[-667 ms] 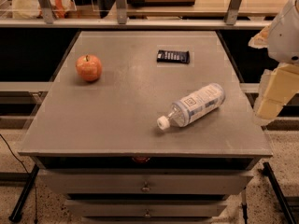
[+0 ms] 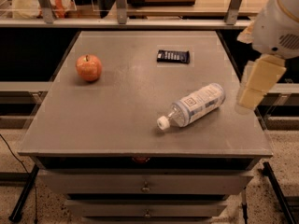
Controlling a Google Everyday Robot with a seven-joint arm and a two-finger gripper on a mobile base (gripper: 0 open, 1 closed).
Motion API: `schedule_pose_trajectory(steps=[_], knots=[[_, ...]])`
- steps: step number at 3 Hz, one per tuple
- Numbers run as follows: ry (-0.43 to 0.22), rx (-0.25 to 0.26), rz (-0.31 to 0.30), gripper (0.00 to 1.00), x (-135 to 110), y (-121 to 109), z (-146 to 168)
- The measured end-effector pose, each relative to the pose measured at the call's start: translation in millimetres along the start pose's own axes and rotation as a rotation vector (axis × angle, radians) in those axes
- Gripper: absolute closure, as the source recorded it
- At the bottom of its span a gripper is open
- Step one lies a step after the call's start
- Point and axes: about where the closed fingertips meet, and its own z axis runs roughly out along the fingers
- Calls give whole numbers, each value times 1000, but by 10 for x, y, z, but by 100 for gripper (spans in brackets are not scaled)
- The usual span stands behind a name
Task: Pick apple
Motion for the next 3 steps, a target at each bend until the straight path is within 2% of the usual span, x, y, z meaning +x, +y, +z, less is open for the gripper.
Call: schedule_pose_trajectory(steps=[1, 2, 3], knots=[[-85, -12, 61, 0, -384, -276, 211], [-207, -24, 204, 0, -761, -533, 505], [-207, -24, 204, 0, -762, -533, 505]])
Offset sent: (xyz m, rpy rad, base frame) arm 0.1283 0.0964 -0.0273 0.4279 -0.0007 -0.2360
